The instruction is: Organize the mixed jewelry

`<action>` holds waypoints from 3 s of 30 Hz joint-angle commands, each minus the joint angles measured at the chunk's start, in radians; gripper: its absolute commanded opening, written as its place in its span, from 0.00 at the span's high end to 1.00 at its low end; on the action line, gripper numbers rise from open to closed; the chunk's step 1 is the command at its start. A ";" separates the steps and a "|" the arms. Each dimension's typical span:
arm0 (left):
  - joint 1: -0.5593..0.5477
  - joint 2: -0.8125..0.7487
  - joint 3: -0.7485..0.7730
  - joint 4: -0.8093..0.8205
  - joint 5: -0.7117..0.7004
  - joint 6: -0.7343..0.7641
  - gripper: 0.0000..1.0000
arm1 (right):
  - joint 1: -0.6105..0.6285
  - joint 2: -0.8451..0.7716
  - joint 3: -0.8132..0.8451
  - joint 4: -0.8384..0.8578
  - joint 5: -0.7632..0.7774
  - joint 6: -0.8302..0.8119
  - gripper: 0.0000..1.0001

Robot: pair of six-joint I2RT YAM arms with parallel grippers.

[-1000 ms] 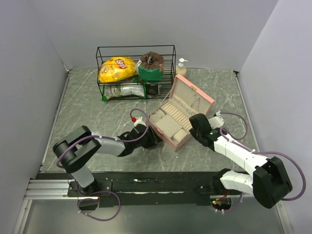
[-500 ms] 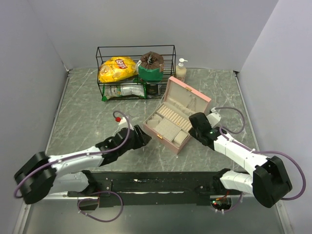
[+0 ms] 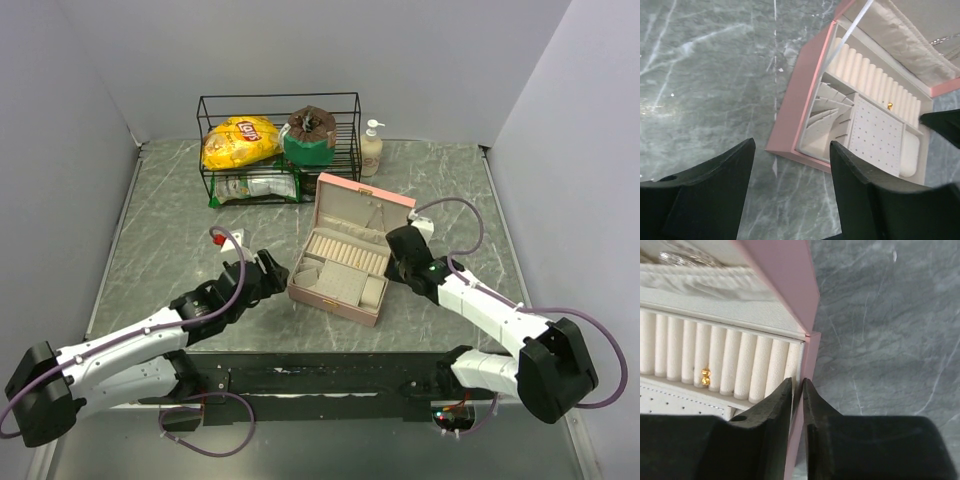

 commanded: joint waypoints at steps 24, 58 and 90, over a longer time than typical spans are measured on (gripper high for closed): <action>-0.002 0.051 0.092 -0.056 -0.066 0.112 0.28 | 0.014 -0.168 -0.129 0.040 -0.125 0.200 0.67; 0.002 0.002 0.080 -0.127 -0.126 0.132 0.19 | 0.014 0.013 0.037 0.106 -0.168 -0.382 0.89; 0.011 -0.024 0.129 -0.185 -0.158 0.153 0.04 | 0.010 -0.074 0.150 0.098 -0.242 -0.359 0.34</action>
